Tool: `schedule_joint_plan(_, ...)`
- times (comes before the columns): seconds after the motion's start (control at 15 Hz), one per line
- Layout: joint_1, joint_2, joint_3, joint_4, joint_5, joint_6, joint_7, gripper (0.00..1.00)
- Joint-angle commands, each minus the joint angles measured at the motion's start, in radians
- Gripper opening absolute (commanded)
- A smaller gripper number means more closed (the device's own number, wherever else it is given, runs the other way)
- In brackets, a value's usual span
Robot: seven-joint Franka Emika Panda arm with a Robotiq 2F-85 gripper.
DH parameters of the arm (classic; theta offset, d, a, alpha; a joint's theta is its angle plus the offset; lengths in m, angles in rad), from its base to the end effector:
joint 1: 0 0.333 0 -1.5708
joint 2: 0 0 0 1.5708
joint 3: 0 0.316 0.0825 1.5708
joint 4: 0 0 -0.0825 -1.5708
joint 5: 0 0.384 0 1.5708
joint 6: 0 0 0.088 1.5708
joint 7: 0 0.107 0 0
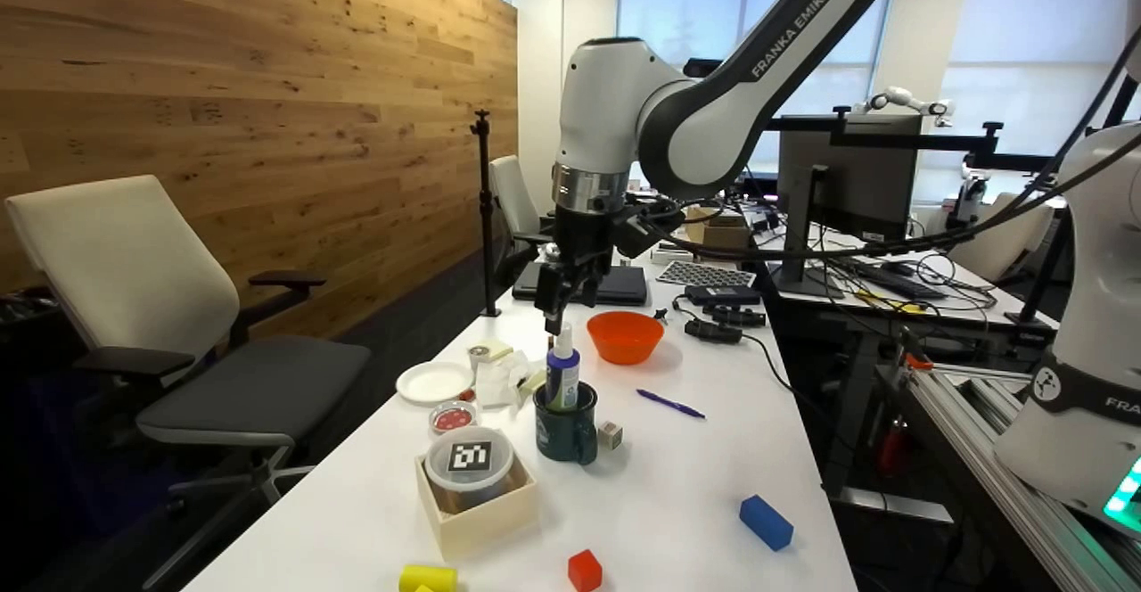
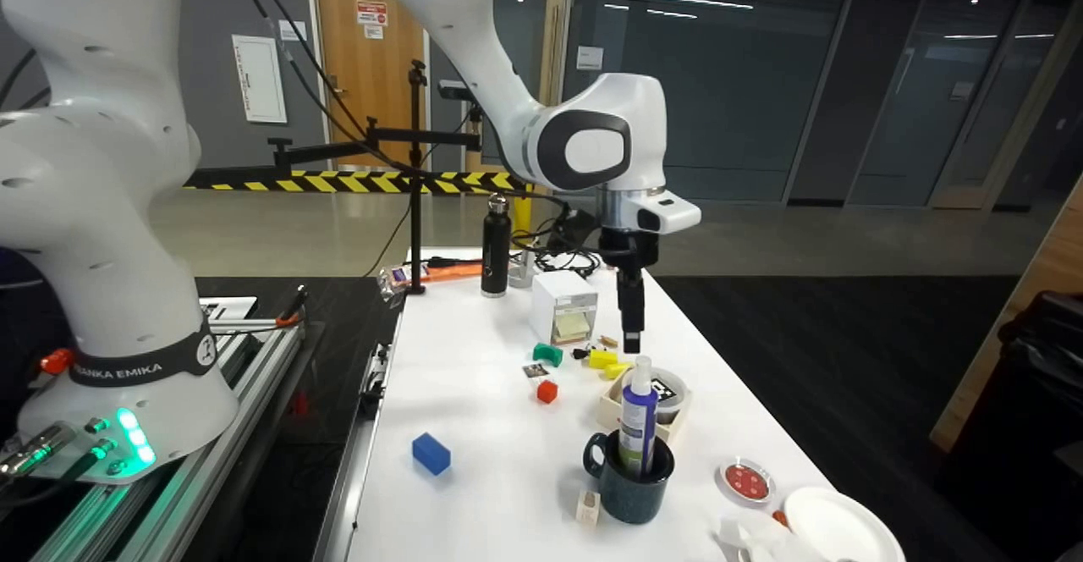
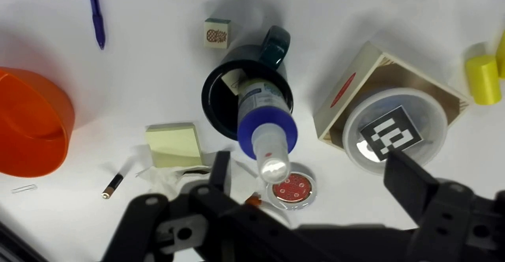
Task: Remove the blue bottle from the mug and put it on the table
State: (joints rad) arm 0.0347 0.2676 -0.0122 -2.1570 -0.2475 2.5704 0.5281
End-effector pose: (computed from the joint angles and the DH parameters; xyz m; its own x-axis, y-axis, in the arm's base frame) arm 0.5796 0.0171 0.2873 0.9378 -0.2885 0.1931 -0.3076 -0.9484 0.0774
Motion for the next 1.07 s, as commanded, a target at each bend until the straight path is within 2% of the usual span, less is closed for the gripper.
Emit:
schedule_joint_plan(0.0, 0.011, 0.064, -0.077, 0.082, -0.001, 0.013, -0.001, 1.0)
schedule_joint_plan(0.4, 0.022, 0.104, -0.145, 0.104, 0.004, 0.001, 0.002, 1.0)
schedule_joint_plan(1.0, 0.05, 0.096, -0.088, 0.125, 0.067, -0.003, -0.048, 1.0)
